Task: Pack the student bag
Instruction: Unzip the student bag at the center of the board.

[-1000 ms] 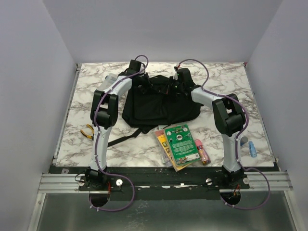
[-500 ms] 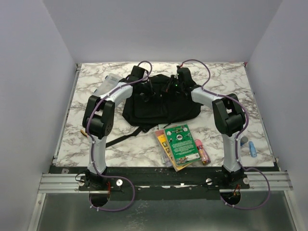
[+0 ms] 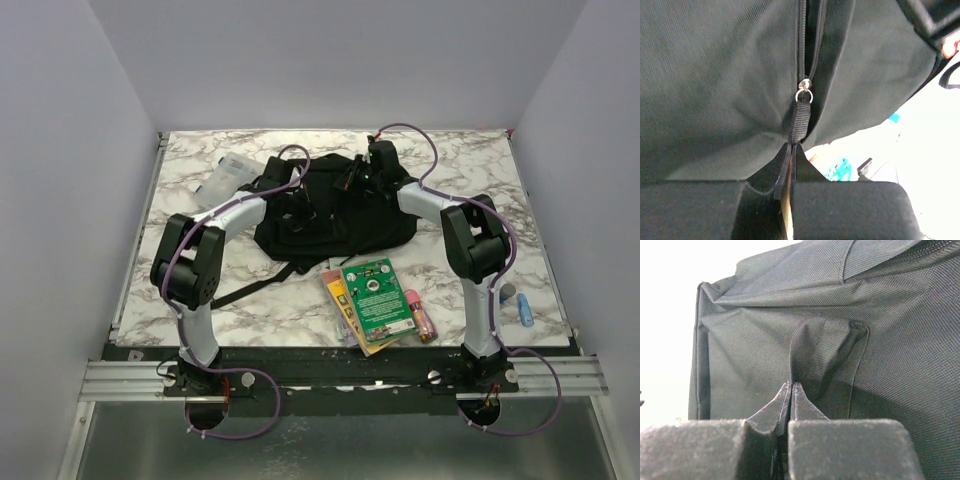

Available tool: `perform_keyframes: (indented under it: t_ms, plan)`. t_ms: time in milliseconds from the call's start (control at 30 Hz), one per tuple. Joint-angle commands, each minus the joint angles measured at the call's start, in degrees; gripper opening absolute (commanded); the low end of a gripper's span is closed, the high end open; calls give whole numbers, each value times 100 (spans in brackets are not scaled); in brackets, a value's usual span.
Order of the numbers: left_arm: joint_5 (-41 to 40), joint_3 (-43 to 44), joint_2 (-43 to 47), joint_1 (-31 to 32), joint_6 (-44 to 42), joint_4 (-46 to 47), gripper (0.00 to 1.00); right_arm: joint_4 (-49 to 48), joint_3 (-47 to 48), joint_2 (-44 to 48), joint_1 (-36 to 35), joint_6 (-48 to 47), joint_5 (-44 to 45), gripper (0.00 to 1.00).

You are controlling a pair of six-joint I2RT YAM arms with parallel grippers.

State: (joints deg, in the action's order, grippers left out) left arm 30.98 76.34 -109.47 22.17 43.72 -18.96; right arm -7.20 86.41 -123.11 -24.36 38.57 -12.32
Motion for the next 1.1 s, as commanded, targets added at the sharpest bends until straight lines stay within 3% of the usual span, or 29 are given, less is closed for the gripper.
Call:
perform_keyframes:
  t_ms: [0, 267, 500, 567, 600, 900, 1067]
  plan:
    - [30, -818, 763, 170, 79, 263, 0, -384, 34, 139, 48, -80, -58, 1]
    - [108, -1836, 1428, 489, 387, 706, 0, -283, 152, 53, 59, -298, -290, 1]
    - [294, -1624, 1161, 473, 330, 733, 0, 550, 269, 158, 50, -829, -333, 1]
    - [351, -1541, 1087, 470, 343, 745, 0, 963, 357, 187, 50, -991, -316, 5]
    - [327, -1531, 1086, 467, 338, 759, 1, 1214, 439, 187, 46, -1081, -285, 13]
    - [243, -1735, 1517, 472, 119, 793, 57, 2141, -14, 809, -110, -1584, 77, 46]
    - [456, -2133, 2223, 472, -120, 685, 75, 2393, -653, 1552, -263, -1501, 234, 57]
